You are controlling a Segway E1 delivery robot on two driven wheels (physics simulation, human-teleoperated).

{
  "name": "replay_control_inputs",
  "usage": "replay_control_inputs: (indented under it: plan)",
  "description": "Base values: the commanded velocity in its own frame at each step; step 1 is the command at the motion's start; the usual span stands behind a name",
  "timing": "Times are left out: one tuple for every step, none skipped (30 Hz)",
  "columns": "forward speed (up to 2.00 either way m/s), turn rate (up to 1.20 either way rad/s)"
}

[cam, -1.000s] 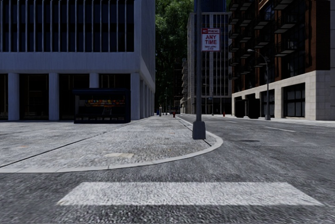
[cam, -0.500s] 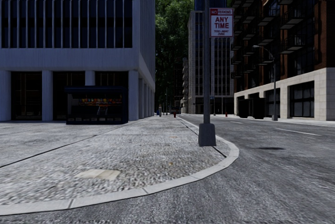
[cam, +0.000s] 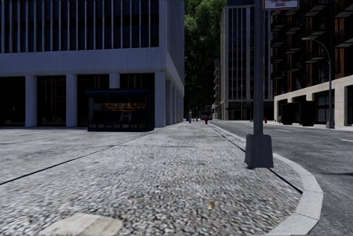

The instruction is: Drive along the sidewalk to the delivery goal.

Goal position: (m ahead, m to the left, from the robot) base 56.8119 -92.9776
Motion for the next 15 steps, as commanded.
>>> replay_control_inputs:
  plan:
    - [2.0,0.04]
    - [2.0,0.04]
    - [2.0,0.0]
    - [2.0,0.0]
    - [2.0,0.0]
    - [2.0,0.0]
    - [2.0,0.0]
    - [2.0,0.0]
    - [2.0,0.0]
    - [2.0,0.0]
    - [2.0,0.0]
    - [2.0,0.0]
    - [2.0,0.0]
    - [2.0,0.0]
    - [2.0,0.0]
